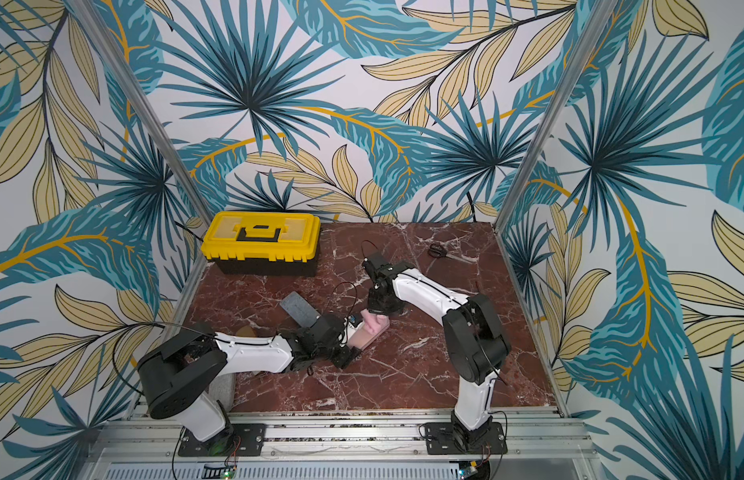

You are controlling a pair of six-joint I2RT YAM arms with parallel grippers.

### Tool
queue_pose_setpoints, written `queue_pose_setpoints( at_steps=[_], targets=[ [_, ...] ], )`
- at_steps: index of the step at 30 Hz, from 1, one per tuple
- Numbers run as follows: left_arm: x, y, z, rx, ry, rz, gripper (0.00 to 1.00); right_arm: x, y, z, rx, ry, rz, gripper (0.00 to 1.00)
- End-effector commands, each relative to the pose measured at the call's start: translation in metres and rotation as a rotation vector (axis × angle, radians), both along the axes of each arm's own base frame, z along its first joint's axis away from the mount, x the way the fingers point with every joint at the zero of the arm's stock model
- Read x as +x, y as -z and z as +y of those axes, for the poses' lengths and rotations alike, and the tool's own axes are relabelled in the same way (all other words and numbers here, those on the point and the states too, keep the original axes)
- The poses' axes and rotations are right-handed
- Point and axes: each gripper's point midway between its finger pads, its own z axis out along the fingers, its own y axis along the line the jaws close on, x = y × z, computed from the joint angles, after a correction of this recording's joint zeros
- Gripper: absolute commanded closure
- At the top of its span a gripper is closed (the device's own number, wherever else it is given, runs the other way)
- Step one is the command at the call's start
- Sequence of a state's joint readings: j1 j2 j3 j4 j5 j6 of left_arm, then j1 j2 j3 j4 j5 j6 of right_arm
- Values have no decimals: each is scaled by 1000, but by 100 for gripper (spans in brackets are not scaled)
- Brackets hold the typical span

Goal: Wipe the eyeglass case
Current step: Wipe the dirt from the eyeglass case.

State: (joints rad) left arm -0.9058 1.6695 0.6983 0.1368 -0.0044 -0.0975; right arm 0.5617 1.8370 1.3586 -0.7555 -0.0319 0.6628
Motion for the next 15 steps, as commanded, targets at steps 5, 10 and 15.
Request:
queue_pose_setpoints(
  at_steps=[5, 10, 15],
  targets=[
    [-21, 13, 7, 18, 32, 59, 100, -15, 50, 15, 119, 37, 194, 100],
    [-22, 14, 10, 13, 21, 57, 100, 25, 28, -90, -529, -33, 28, 100],
    [-21, 14, 10, 11, 12, 60, 100, 4, -5, -8, -207, -180, 15, 100]
  ],
)
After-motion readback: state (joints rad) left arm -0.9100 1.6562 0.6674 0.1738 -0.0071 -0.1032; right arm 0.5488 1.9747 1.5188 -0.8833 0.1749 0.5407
